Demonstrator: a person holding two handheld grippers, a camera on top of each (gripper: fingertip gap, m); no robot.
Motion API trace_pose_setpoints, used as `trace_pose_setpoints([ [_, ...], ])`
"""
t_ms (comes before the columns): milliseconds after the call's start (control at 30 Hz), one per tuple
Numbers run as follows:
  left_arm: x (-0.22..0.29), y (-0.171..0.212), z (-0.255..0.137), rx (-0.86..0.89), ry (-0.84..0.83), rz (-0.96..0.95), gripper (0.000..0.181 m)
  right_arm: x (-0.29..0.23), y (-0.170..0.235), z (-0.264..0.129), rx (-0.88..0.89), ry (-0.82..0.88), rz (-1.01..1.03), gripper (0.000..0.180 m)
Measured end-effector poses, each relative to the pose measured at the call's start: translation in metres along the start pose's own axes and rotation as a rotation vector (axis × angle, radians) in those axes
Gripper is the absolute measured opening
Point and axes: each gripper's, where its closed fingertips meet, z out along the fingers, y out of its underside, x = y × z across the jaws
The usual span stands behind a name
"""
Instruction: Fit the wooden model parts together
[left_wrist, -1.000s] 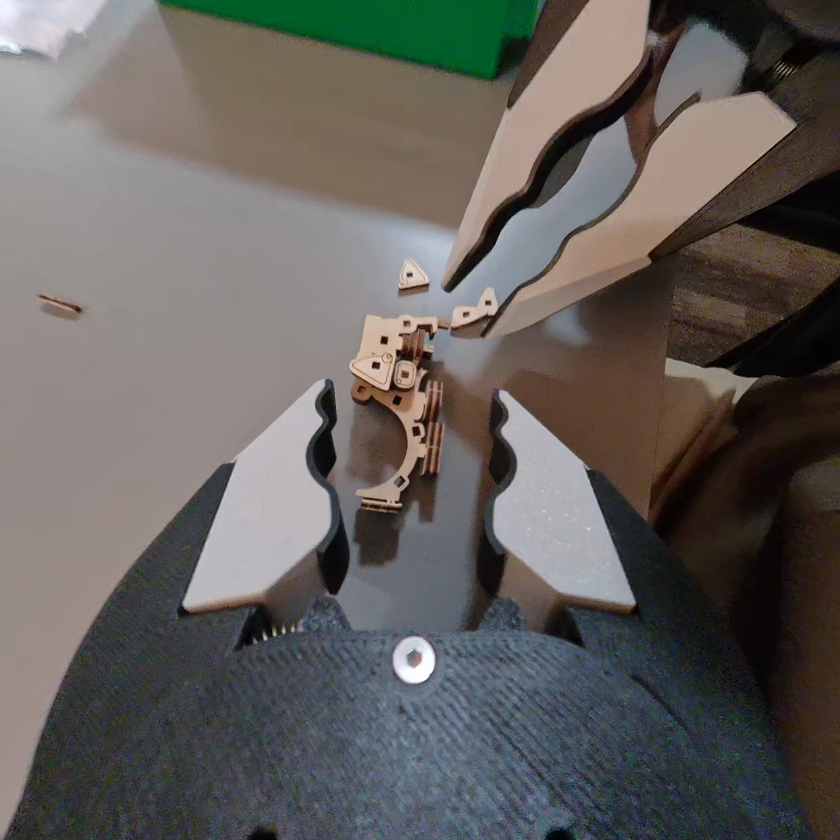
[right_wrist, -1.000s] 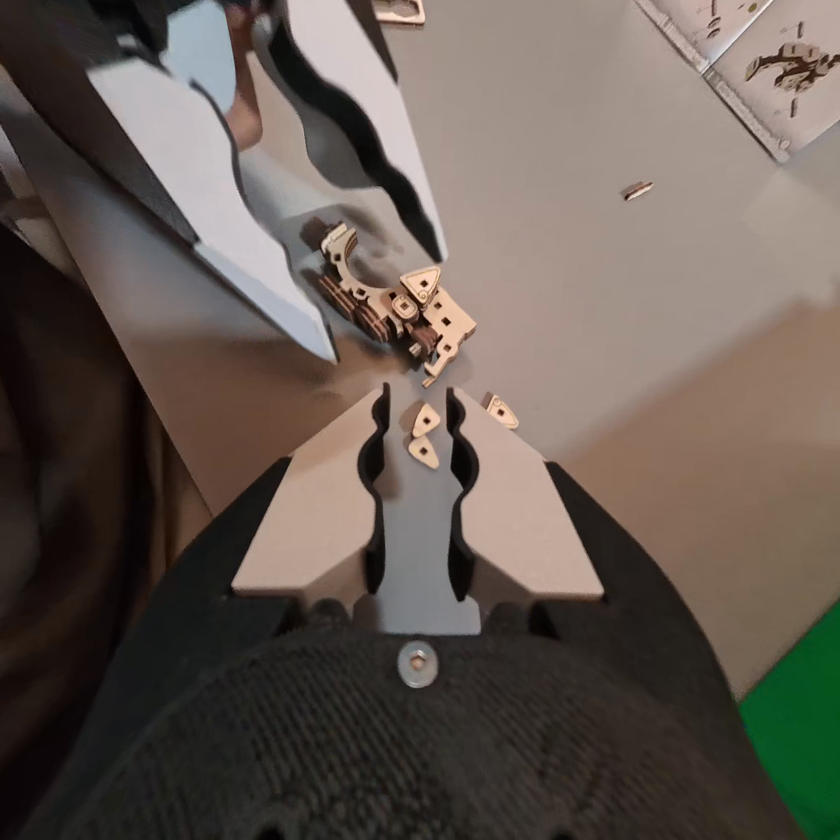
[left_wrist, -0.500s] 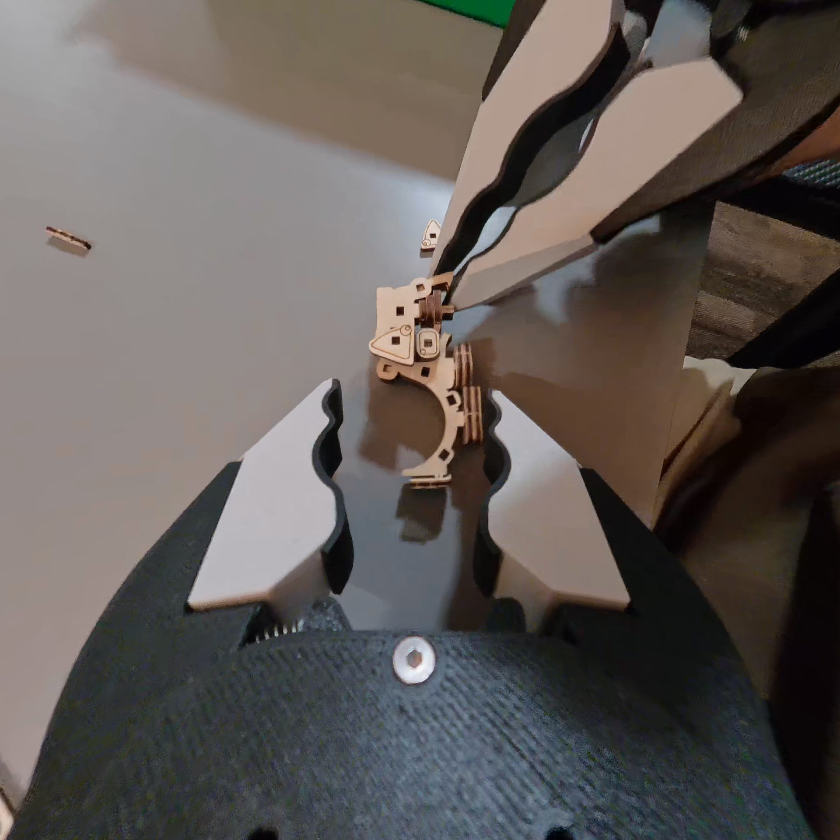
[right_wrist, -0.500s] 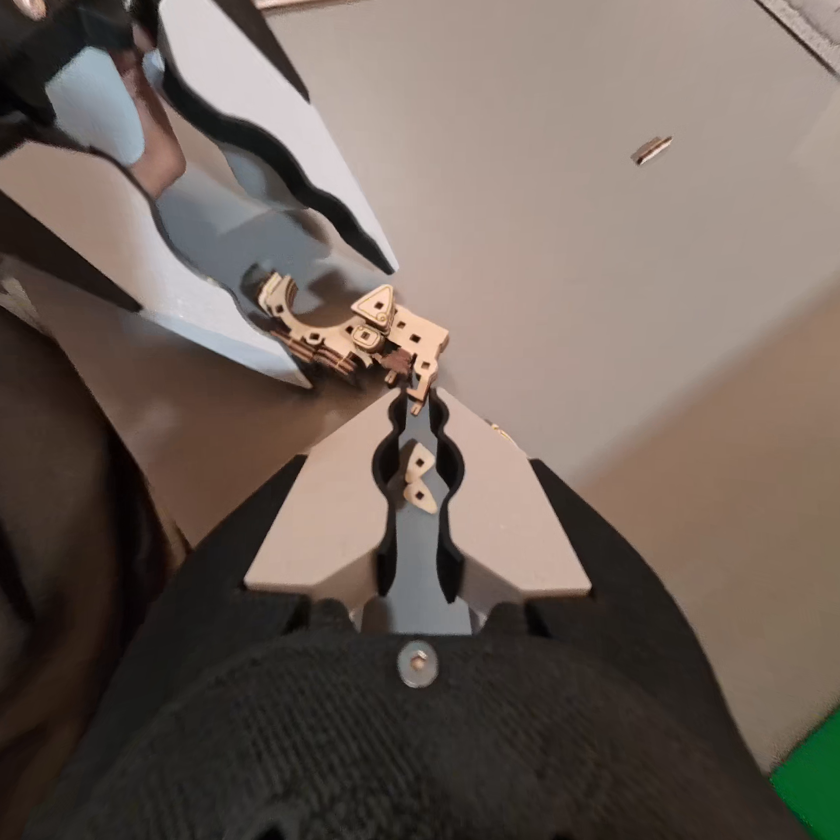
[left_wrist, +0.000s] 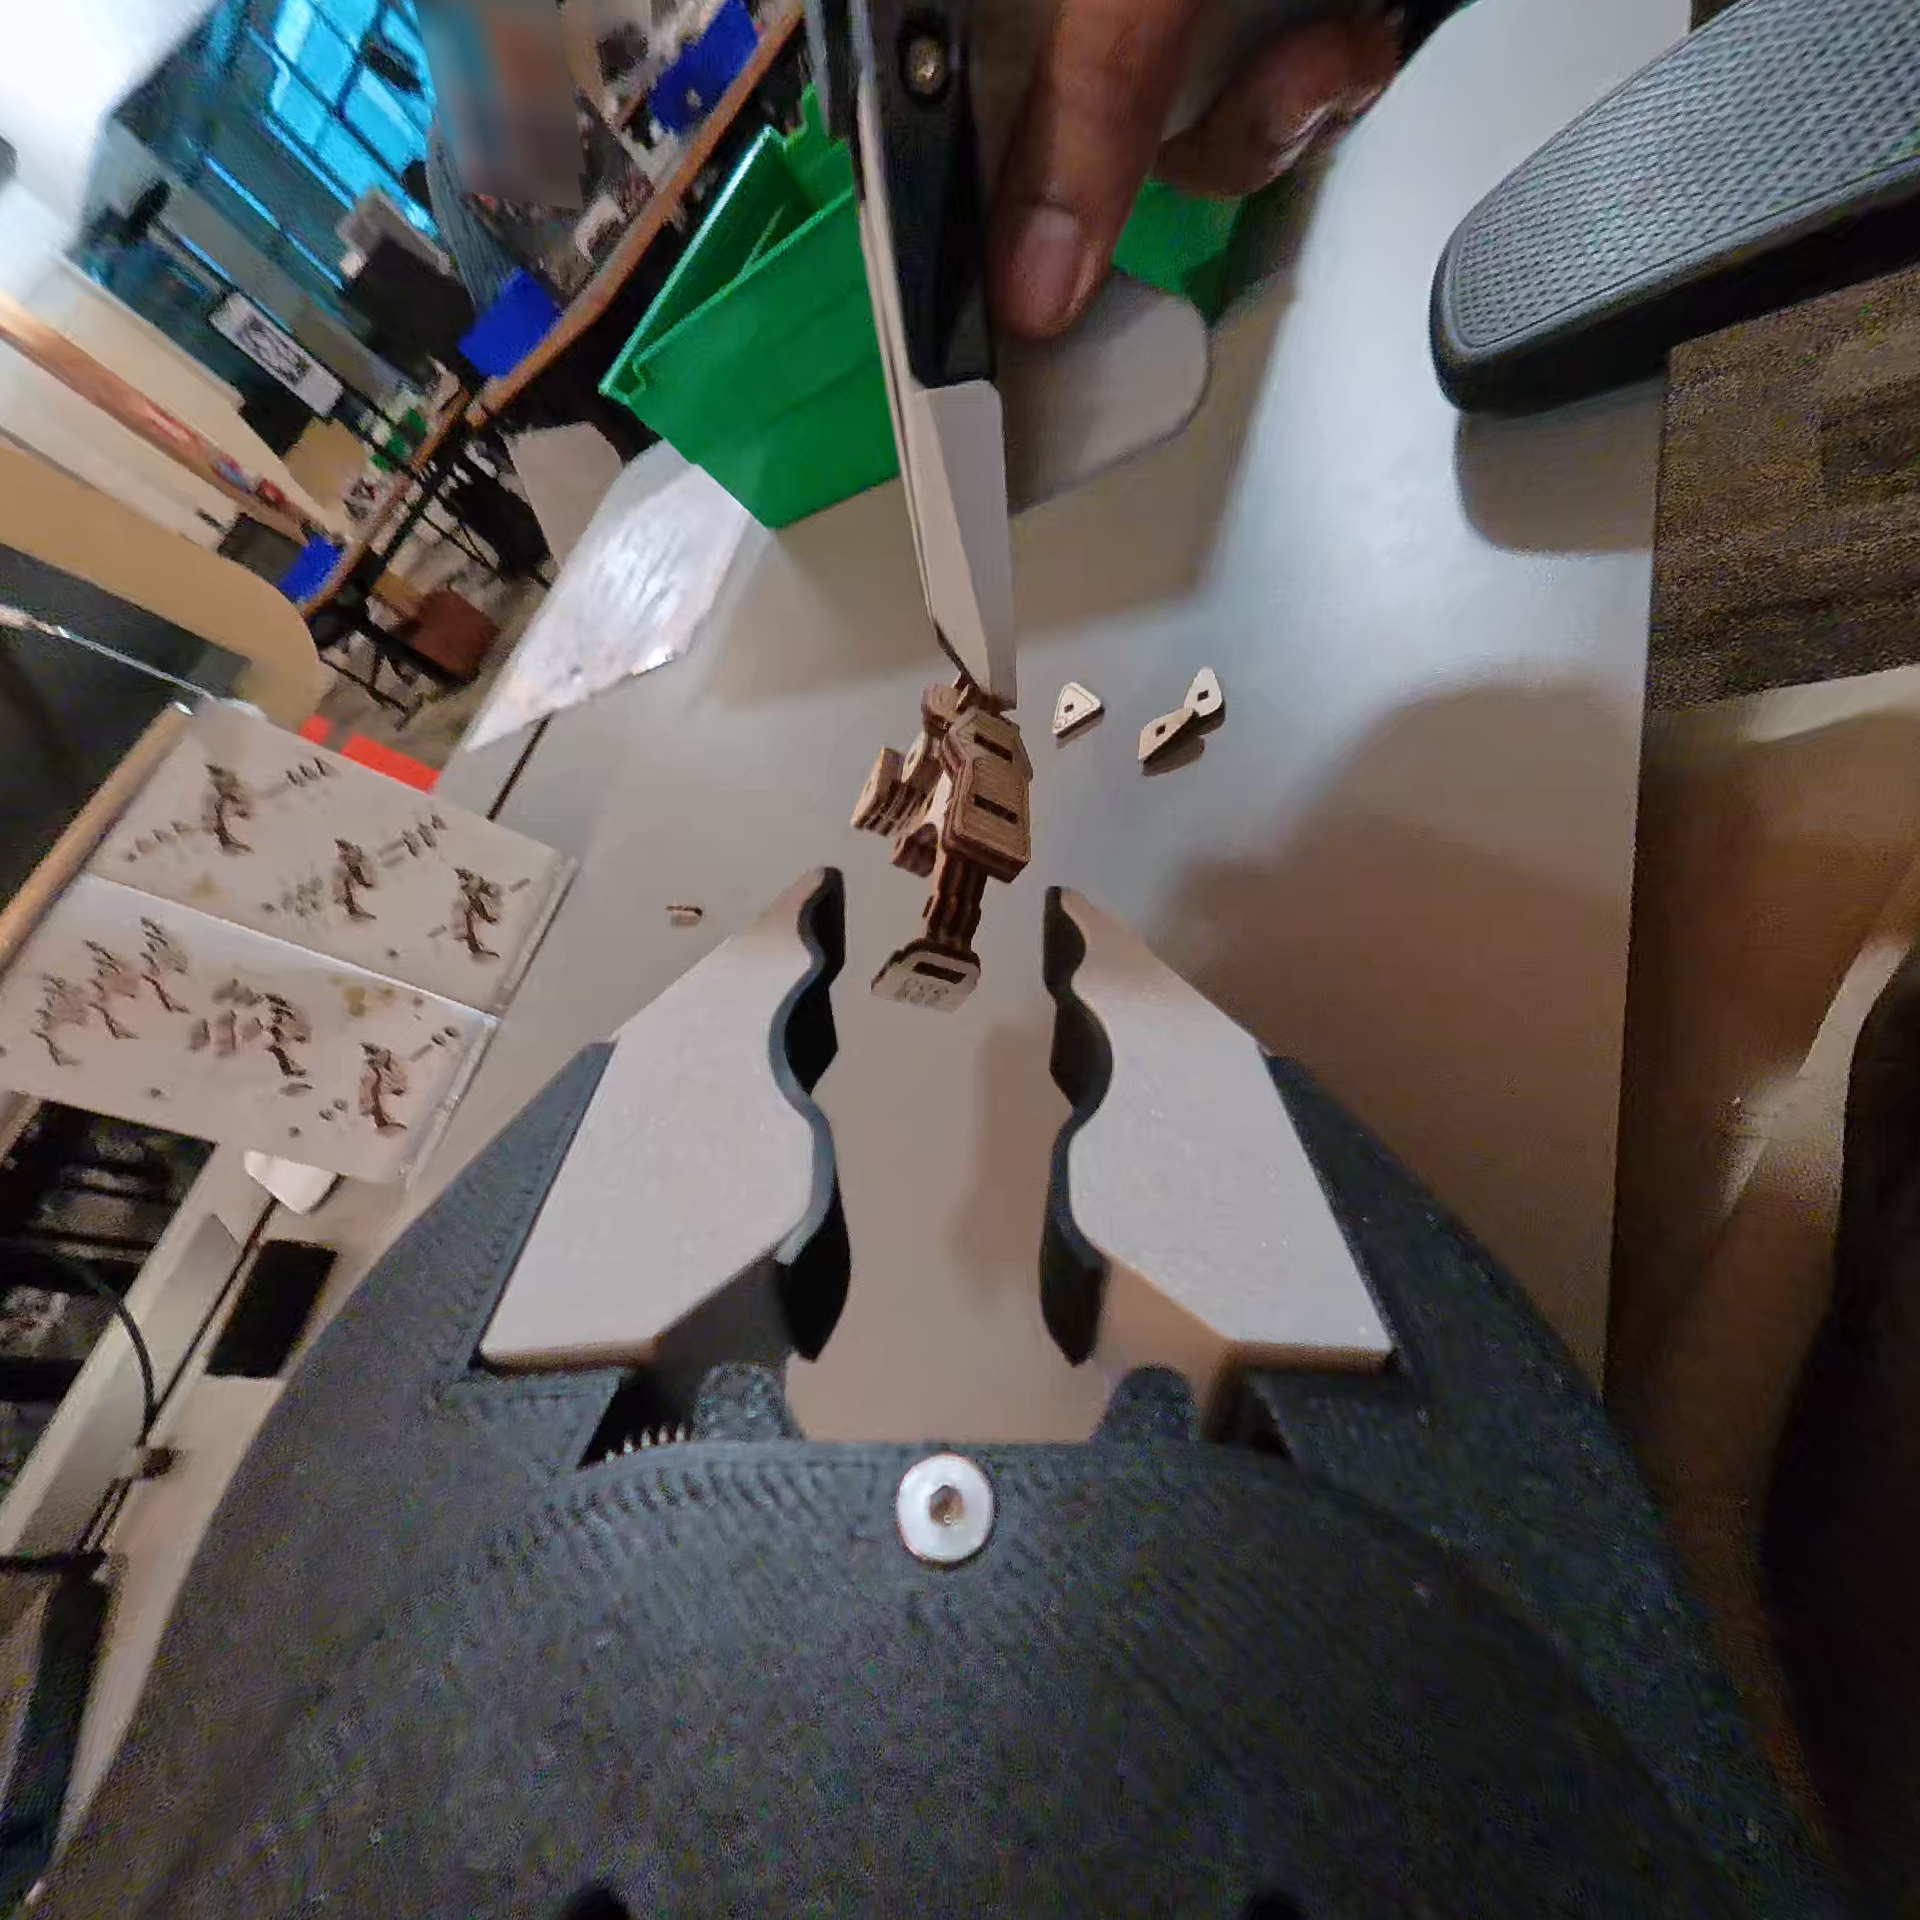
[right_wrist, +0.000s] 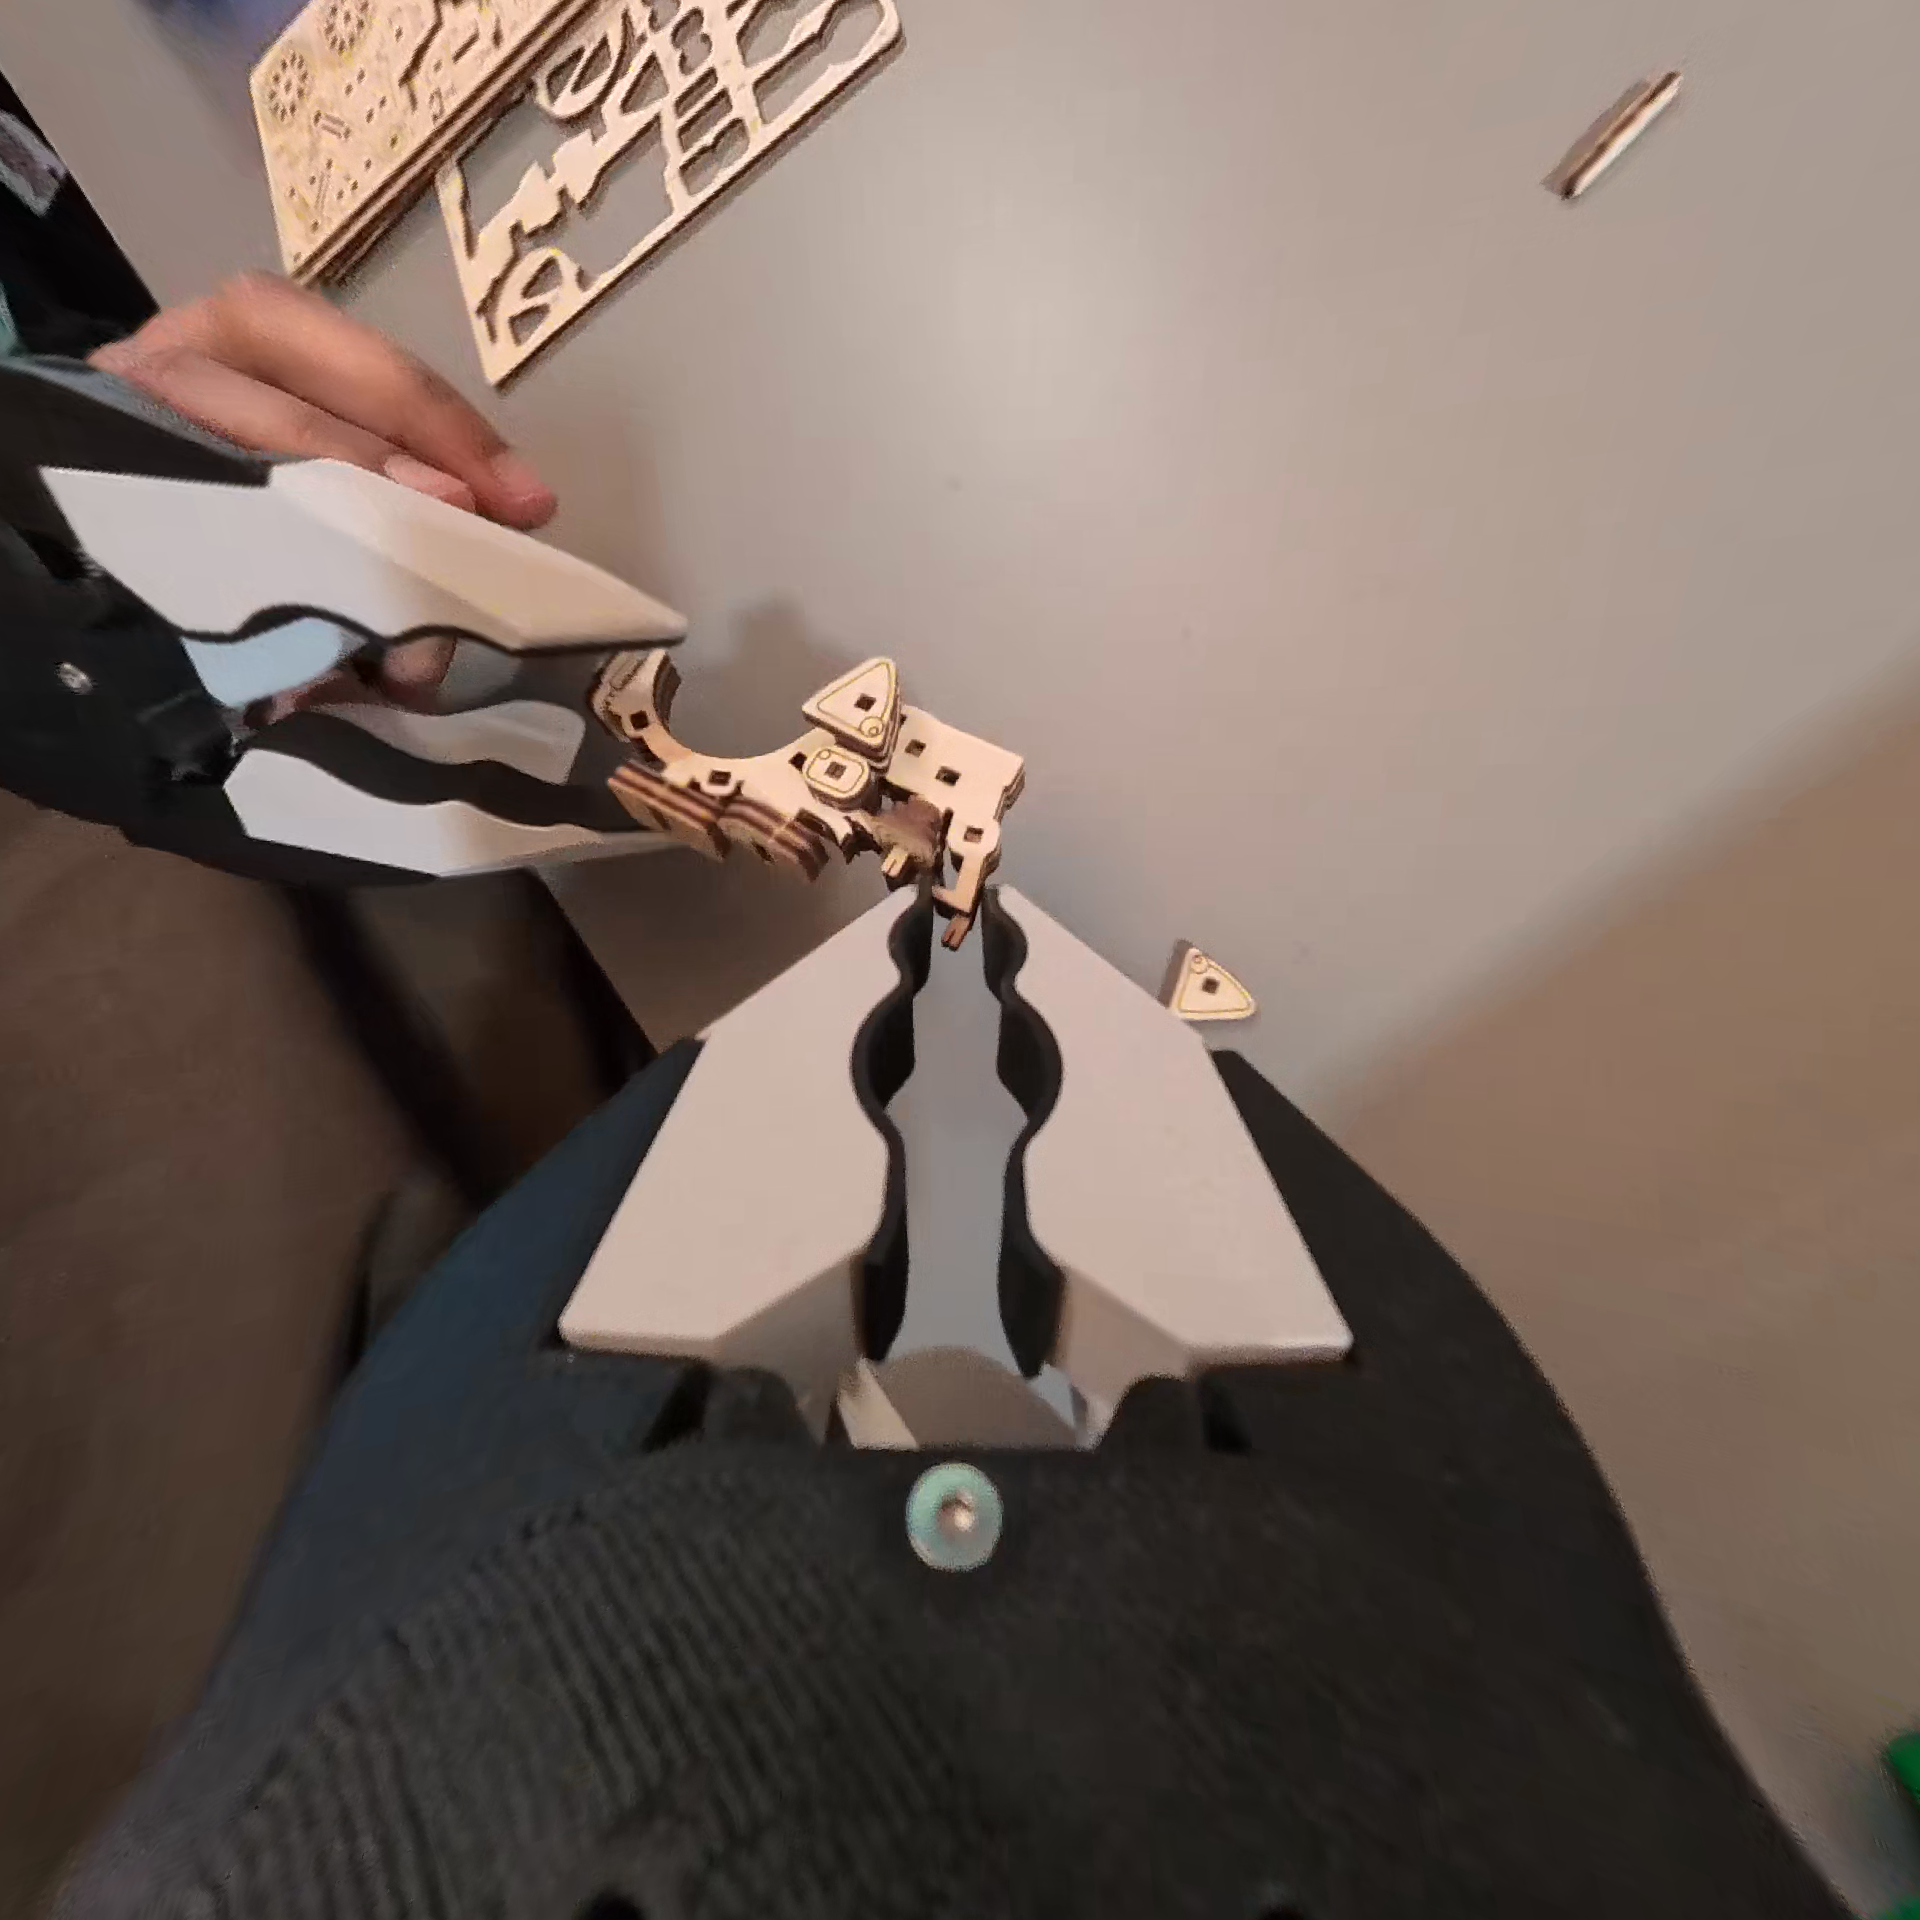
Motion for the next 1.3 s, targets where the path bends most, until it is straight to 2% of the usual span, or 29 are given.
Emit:
trace_pose_setpoints([
  [133,0.002,-0.004,-0.004,0.060,-0.006,0.070,0.013,-0.005,0.002,0.003,-0.067,-0.033,-0.013,0.008],
  [267,0.006,0.001,-0.001,0.057,0.023,0.082,0.010,-0.003,0.000,0.004,-0.067,-0.050,-0.016,0.008],
  [367,0.000,0.001,0.000,0.065,0.018,-0.005,0.009,-0.002,-0.006,0.003,-0.021,-0.080,-0.009,0.014],
  [433,-0.010,0.010,0.005,0.029,0.021,-0.170,0.007,-0.004,-0.013,0.003,0.036,-0.123,0.004,0.032],
  [500,-0.021,0.023,0.010,-0.015,0.053,-0.446,0.006,-0.004,-0.019,0.002,0.093,-0.151,0.014,0.037],
  [600,-0.039,0.037,0.012,-0.018,0.138,-0.887,0.007,0.000,-0.023,0.001,0.155,-0.144,0.006,0.038],
  [667,-0.044,0.052,0.012,-0.035,0.179,-1.075,0.007,0.002,-0.024,0.000,0.182,-0.133,-0.005,0.037],
  [700,-0.046,0.058,0.011,-0.039,0.181,-1.111,0.006,0.003,-0.023,-0.001,0.189,-0.131,-0.009,0.036],
  [800,-0.050,0.065,0.011,-0.039,0.183,-1.152,0.008,0.005,-0.024,-0.002,0.209,-0.129,-0.022,0.033],
  [1033,-0.042,0.061,0.010,-0.050,0.245,-1.117,0.010,0.008,-0.025,-0.002,0.231,-0.159,-0.025,0.028],
  [1300,-0.032,0.060,0.004,-0.079,0.257,-1.061,0.029,0.013,-0.024,-0.003,0.251,-0.161,-0.013,0.027],
])
